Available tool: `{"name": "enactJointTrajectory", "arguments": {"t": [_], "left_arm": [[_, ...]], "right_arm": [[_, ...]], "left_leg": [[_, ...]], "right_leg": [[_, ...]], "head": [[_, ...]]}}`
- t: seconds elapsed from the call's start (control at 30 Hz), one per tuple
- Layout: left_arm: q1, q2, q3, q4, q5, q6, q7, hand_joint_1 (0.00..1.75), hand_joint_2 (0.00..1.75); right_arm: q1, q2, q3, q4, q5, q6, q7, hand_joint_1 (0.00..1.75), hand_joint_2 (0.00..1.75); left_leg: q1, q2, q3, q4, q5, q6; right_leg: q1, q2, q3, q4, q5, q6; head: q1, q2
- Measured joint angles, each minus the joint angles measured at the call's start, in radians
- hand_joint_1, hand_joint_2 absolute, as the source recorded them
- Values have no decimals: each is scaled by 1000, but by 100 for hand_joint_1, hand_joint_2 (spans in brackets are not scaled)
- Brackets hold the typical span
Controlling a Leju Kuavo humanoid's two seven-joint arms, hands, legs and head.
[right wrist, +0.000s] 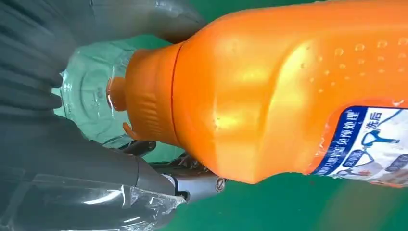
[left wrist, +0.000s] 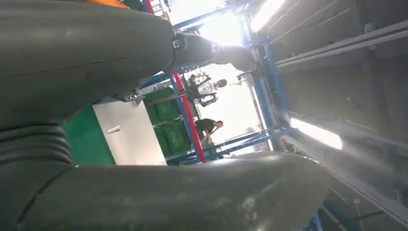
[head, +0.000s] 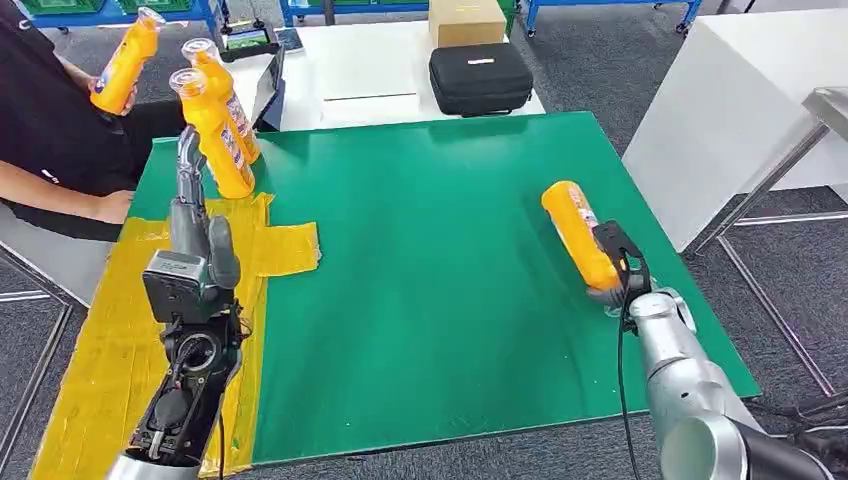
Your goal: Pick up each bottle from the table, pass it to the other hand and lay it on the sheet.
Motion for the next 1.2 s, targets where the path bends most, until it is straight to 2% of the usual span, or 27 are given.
{"name": "enactJointTrajectory", "arguments": {"t": [0.17,0.37,0.5,0.93,1.2], "left_arm": [[-6,-2,-12,0,-2,-12,11,0,0],[-15,-6,-20,0,-3,-15,15,0,0],[-22,-11,-24,1,-3,-18,17,0,0],[-16,-9,-23,1,33,15,-31,0,0],[-20,-1,-24,11,53,22,-51,0,0]], "right_arm": [[-29,3,54,0,154,38,160,175,175],[-38,3,116,0,207,77,207,175,175],[-61,4,177,6,288,180,252,175,175],[-101,40,414,27,540,389,254,175,175],[-101,59,524,38,631,407,207,175,175]], "left_leg": [[0,-3,0,0,1,1],[0,-5,-4,0,2,2],[0,-6,-6,0,2,2],[0,-5,-11,0,2,2],[0,-3,-11,0,2,1]], "right_leg": [[0,-1,-8,0,-1,1],[0,-3,-2,0,-2,3],[0,-3,-3,0,-2,3],[0,-3,-7,1,-2,3],[0,-2,-8,1,-2,3]], "head": [[0,0],[0,0],[0,0],[0,0],[0,0]]}}
